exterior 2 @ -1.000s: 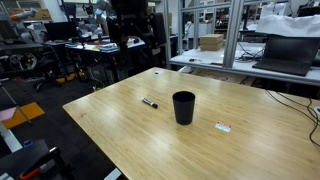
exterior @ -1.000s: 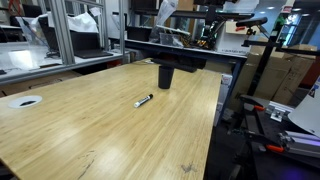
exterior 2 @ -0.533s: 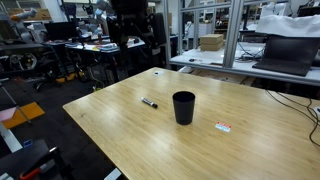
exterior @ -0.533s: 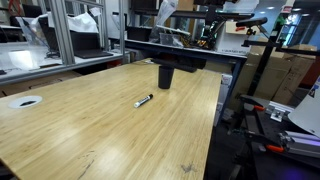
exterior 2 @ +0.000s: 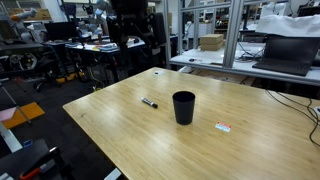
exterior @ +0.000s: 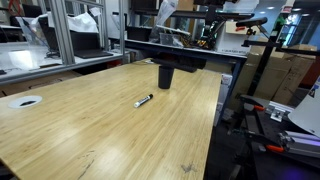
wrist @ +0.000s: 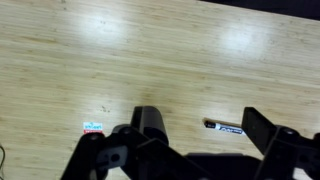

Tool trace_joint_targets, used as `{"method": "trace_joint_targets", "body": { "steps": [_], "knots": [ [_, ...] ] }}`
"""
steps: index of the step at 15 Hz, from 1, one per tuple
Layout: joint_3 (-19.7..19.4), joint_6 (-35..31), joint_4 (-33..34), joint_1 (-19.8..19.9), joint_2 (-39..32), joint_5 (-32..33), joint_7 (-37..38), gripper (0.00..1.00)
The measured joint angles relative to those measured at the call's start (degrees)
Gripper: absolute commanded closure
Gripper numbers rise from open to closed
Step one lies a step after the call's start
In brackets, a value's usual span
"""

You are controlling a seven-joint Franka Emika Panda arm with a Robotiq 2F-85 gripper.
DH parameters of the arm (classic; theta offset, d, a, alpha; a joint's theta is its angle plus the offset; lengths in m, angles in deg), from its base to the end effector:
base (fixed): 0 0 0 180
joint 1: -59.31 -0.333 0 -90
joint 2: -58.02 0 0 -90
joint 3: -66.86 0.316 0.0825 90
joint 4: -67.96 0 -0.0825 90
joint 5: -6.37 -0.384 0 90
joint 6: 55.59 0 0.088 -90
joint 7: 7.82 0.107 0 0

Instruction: Put the marker in the cup

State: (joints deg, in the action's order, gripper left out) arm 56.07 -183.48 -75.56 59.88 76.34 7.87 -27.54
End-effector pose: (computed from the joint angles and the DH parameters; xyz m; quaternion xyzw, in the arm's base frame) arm 0.4250 -0.0861 0.3998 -0.9960 -0.0847 -0.0253 0.0127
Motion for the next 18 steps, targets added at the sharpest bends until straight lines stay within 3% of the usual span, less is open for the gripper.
{"method": "trace_joint_targets", "body": {
  "steps": [5, 12, 18],
  "knots": [
    [0.54, 0.06, -0.3, -0.17, -0.2, -0.01, -1.0, 0.0],
    [3.59, -0.64, 0.23, -4.83, -3.65, 0.13, -15.59, 0.0],
    [7.75, -1.4, 4.96, -7.92, -8.09, 0.15, -27.94, 0.0]
  ]
}}
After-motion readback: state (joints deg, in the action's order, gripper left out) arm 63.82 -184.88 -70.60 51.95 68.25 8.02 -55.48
